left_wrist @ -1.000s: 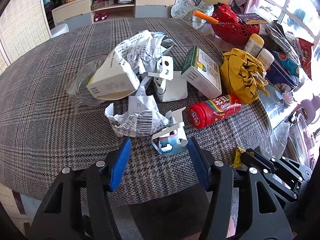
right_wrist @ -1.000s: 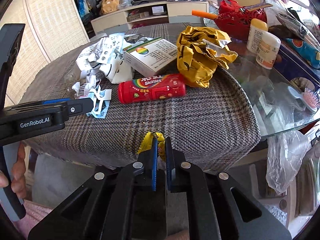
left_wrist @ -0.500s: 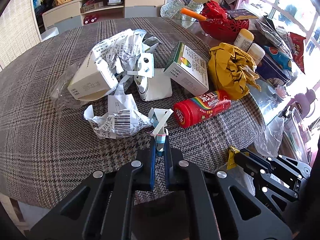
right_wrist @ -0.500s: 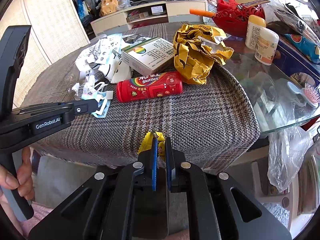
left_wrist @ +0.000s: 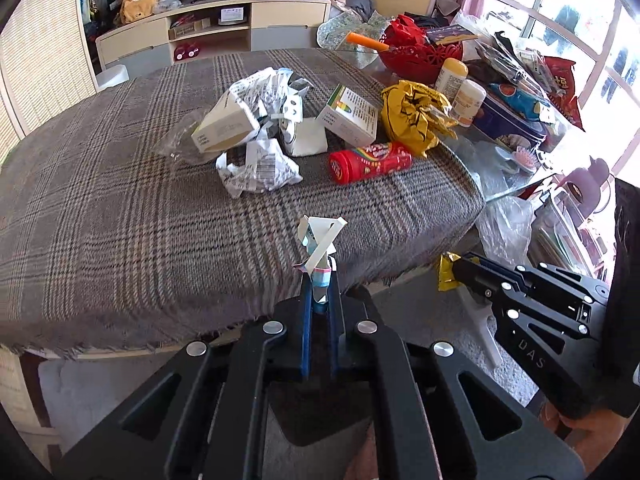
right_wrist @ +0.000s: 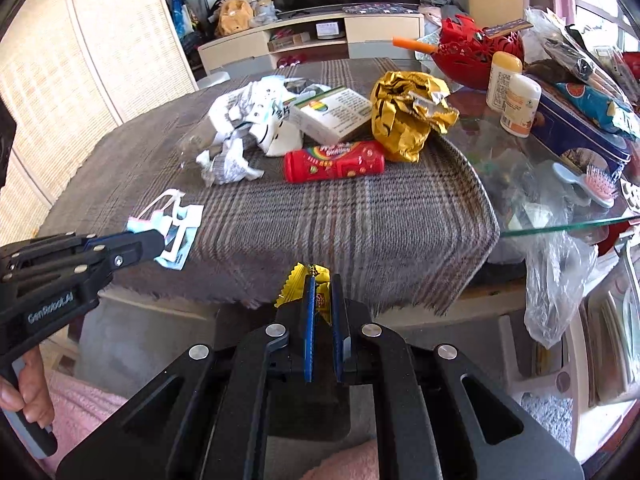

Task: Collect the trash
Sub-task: 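Lower both grippers over the bin and release wrapper and paper scrap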

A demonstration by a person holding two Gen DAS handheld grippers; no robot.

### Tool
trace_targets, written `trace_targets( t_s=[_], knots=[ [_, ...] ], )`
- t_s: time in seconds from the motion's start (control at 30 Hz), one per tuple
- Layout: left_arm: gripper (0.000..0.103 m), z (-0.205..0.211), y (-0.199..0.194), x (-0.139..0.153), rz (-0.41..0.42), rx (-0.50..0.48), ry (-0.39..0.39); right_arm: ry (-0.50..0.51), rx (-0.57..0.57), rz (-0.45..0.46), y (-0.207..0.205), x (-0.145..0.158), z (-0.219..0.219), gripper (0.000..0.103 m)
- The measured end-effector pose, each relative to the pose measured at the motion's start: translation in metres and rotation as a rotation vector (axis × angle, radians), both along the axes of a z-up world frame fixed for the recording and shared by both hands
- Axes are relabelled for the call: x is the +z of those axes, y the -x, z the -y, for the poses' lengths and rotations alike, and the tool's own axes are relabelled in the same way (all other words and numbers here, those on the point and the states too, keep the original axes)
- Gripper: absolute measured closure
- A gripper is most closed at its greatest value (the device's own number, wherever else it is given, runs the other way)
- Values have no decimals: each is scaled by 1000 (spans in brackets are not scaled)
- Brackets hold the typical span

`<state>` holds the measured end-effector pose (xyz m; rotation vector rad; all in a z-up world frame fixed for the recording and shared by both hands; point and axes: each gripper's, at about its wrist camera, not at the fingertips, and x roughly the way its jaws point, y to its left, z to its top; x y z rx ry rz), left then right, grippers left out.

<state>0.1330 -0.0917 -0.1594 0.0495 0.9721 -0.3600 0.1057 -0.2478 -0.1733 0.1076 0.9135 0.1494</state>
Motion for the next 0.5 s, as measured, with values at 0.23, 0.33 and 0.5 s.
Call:
trace_targets(
  t_s=[0.23, 0.33, 0.5],
  knots=[
    [97, -19, 44, -42, -61, -8, -24, 43, 37, -58, 25, -22, -18, 94],
    [98, -20, 53, -66, -96, -21, -19, 33, 39, -106, 27, -46, -21, 94],
    [97, -24, 53, -106, -171, -9, 29, -6, 52, -165, 24, -82, -24, 94]
  ],
)
